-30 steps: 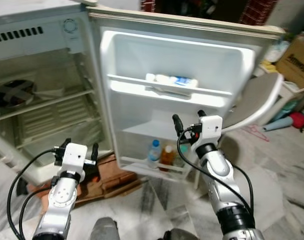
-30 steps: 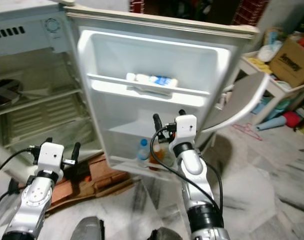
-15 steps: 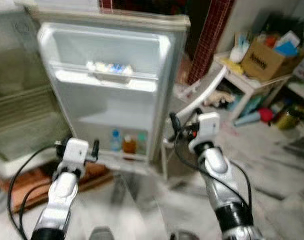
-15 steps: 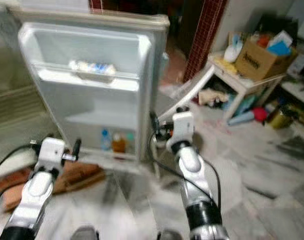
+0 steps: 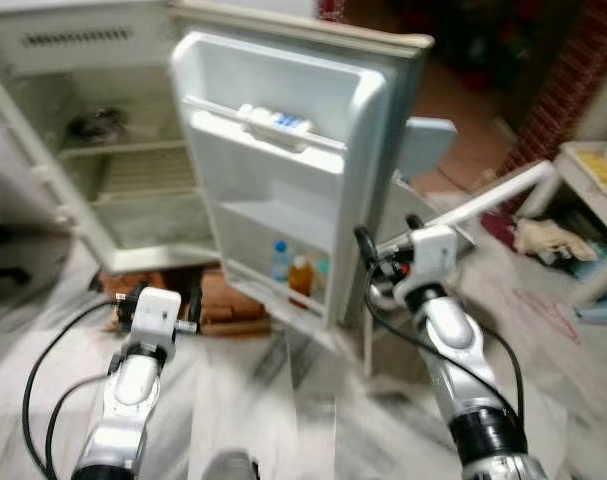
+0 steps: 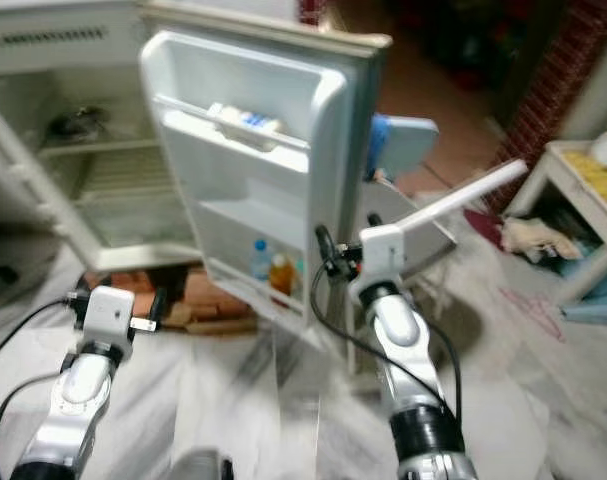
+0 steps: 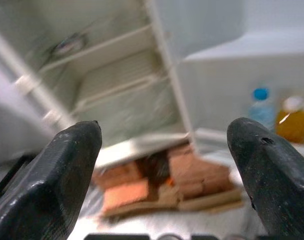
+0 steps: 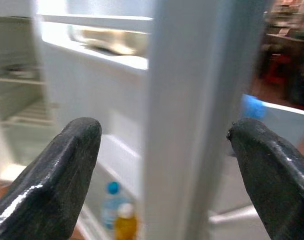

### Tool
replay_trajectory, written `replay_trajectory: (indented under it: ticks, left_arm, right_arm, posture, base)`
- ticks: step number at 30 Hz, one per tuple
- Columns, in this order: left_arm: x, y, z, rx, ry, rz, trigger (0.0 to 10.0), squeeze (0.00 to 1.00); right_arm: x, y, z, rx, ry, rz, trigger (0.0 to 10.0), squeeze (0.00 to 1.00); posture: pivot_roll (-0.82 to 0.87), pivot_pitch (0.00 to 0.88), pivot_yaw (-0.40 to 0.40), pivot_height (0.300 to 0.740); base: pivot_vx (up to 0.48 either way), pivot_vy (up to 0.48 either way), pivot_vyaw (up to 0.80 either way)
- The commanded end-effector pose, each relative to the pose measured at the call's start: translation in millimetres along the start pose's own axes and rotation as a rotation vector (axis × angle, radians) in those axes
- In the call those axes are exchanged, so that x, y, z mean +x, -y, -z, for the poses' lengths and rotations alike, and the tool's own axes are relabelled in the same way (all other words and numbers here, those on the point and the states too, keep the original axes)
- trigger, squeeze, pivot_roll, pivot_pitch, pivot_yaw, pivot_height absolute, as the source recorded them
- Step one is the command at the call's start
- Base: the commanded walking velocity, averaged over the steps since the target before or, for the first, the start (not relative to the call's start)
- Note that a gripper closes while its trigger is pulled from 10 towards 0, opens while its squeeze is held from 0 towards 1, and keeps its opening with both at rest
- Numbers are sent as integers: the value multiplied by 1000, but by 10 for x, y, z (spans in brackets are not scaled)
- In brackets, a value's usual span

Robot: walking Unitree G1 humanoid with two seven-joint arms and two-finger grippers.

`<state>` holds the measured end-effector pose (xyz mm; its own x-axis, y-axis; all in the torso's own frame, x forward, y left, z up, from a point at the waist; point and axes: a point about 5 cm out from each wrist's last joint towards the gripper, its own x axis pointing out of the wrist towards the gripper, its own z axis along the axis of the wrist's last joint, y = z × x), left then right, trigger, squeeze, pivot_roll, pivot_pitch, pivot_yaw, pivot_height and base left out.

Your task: Restocking fridge

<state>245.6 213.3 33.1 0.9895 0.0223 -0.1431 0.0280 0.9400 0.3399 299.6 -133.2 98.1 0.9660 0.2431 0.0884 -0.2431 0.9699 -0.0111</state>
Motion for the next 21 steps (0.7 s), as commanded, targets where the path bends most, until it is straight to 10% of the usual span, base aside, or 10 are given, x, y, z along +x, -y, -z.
replay_trajectory:
  ticks: [1, 21]
  left_arm:
    - [4, -43, -61, -5, 33, -4, 10000, 0]
    - [-89, 34, 25, -9, 3, 7, 10000, 0]
  right_arm:
    - [13, -41, -23, -1, 14, -17, 10000, 0]
    - [38, 25, -38, -5, 19, 19, 10000, 0]
  posture:
    - [88, 0, -28, 740]
    - [99, 0, -46, 740]
  base:
    - [0, 0, 750]
    - [12, -48, 228]
